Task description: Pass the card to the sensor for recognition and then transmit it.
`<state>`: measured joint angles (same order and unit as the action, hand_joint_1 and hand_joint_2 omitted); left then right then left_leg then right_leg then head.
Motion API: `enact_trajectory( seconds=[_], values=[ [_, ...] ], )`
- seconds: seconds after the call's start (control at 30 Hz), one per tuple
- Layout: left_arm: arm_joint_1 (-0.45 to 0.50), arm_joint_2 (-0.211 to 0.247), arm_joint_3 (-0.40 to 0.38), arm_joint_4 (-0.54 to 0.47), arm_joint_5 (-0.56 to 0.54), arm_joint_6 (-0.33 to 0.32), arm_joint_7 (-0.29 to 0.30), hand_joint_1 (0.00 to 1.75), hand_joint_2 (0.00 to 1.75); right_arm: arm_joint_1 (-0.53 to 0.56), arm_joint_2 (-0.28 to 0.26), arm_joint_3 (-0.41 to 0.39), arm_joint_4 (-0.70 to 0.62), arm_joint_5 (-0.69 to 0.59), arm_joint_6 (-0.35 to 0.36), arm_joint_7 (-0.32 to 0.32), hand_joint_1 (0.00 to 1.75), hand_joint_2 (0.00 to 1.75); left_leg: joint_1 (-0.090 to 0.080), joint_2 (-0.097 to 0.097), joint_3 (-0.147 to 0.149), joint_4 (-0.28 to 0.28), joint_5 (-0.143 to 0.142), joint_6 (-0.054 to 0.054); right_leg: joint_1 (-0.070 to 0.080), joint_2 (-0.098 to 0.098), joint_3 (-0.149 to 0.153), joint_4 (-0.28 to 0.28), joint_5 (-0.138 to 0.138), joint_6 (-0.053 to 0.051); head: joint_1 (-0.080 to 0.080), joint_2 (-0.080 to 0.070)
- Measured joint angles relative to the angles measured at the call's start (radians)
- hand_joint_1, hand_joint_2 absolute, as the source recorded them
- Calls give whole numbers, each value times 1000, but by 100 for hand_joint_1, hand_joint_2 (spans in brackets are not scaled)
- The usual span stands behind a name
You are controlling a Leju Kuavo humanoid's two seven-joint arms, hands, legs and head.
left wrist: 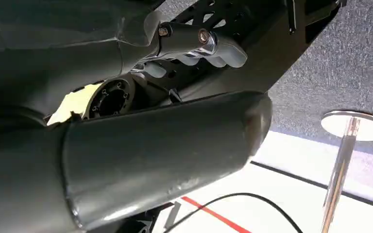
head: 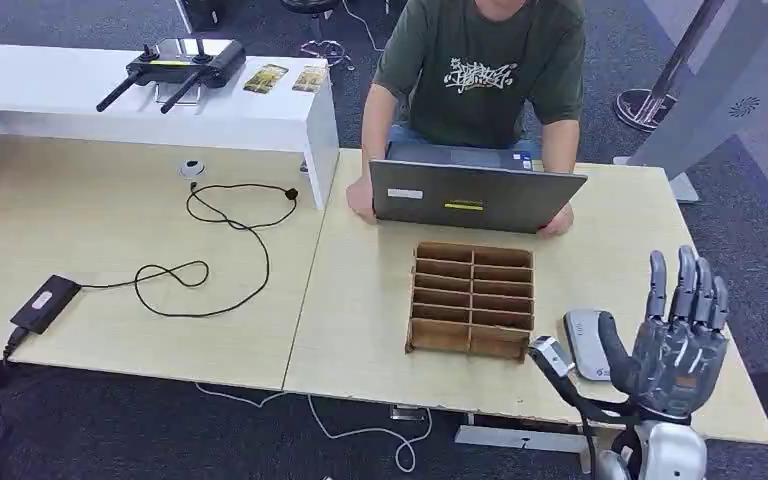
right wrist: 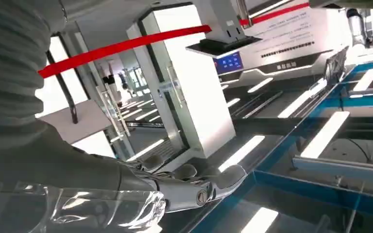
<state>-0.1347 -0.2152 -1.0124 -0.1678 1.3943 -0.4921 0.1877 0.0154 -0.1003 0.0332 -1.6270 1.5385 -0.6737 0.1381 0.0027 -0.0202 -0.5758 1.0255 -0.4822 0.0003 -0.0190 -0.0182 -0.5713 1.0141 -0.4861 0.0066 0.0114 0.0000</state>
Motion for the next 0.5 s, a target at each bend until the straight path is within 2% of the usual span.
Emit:
enact_trajectory(
  seconds=[0.13,0.2,0.37,0.5],
  values=[
    [0,0,0,0,0,0,0,0,0,44,-4,-3,-31,0,69,42,0,175,0,0,0,0,0,0,0,0,0,0,0,0,0,0],
    [0,0,0,0,1,0,-2,0,0,60,-29,16,-49,0,137,135,0,175,0,0,0,0,0,0,0,0,0,0,0,0,0,0],
    [0,0,0,0,3,0,-6,0,0,72,-119,141,-80,0,260,340,0,175,0,1,0,0,0,0,0,1,0,0,0,0,0,0],
    [0,0,0,0,3,0,-6,0,0,75,-149,227,-95,0,310,364,0,175,0,1,0,0,0,0,0,1,0,0,0,0,0,0]
  ],
)
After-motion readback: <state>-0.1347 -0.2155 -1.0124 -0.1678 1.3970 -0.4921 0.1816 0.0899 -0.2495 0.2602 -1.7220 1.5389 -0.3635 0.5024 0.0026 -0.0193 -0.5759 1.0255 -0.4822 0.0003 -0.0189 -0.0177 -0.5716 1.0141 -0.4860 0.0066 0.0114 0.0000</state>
